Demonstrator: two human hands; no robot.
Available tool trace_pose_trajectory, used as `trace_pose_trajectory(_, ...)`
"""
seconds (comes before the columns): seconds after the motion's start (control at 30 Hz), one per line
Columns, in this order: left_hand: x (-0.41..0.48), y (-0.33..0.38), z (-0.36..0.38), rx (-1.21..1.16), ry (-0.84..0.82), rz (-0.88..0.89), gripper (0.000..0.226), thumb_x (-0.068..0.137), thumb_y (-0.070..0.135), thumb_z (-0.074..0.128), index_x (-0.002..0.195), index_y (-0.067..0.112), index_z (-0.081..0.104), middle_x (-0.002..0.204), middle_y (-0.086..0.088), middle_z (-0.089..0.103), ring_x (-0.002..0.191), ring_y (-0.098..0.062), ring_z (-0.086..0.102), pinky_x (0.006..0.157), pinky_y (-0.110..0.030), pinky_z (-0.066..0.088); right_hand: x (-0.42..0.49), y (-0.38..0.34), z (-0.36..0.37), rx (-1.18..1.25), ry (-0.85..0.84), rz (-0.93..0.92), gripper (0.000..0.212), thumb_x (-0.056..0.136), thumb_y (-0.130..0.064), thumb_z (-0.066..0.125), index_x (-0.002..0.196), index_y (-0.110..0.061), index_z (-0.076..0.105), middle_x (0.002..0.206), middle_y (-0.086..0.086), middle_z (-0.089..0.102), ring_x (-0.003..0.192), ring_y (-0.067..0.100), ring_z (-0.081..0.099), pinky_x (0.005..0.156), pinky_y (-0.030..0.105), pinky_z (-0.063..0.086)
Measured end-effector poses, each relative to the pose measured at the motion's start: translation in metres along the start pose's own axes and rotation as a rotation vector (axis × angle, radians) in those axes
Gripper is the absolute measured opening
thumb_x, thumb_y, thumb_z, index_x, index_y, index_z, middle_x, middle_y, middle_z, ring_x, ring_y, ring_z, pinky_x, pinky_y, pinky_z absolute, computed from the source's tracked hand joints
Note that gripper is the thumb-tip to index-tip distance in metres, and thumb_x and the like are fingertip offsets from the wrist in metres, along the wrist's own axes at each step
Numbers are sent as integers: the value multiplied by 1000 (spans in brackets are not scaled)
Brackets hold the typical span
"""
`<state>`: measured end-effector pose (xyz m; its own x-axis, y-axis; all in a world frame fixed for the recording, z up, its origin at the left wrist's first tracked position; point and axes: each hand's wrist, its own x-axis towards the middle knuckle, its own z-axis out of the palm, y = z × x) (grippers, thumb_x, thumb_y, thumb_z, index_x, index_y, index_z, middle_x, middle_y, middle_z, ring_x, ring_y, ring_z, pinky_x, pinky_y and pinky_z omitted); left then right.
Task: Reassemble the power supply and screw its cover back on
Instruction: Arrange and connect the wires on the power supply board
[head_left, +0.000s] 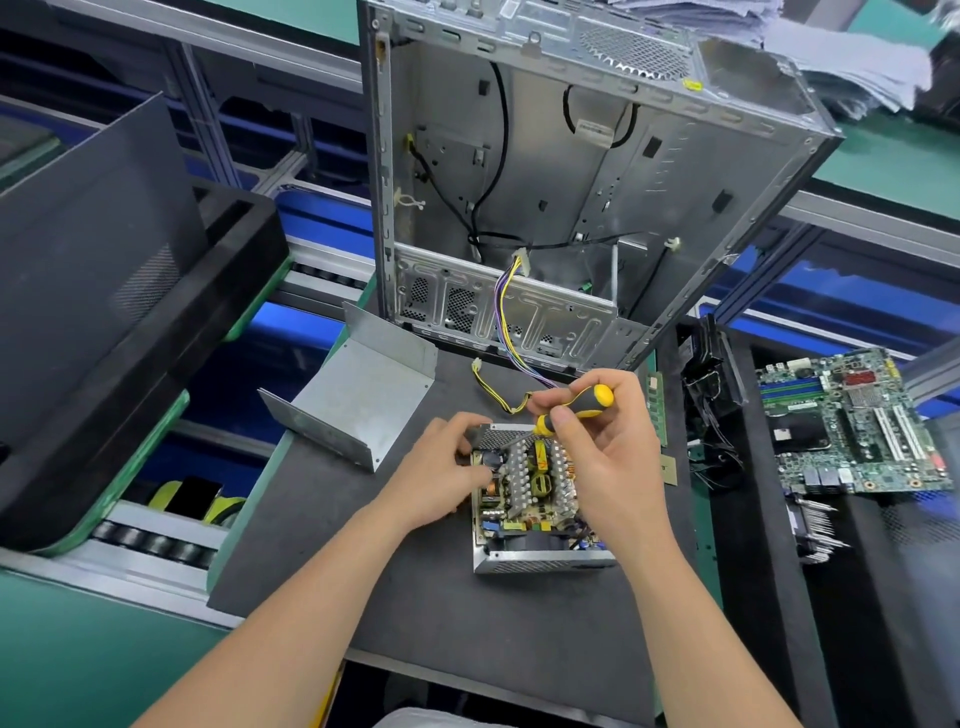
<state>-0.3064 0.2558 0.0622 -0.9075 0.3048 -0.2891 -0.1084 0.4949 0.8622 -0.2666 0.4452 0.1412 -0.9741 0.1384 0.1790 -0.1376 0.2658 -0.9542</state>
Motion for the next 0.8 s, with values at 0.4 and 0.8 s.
trace_pose_trajectory(0.4,2,-18,19,130,178,105,39,83,63,72,115,43,63,112,22,52,78,1,58,77,-31,50,0,-5,17,-38,-64,-28,23,100,-10,61,114,-27,54,111,1,77,112,23,72,97,53,55)
trace_pose_trajectory(0.8,3,-24,24,56,200,120,38,79,59,73,114,48,60,107,19,57,75,-2,62,74,-30,51,1,2,32,-187,-120,-50,26,100,-9,62,112,-31,53,110,-14,75,101,10,72,78,9,49)
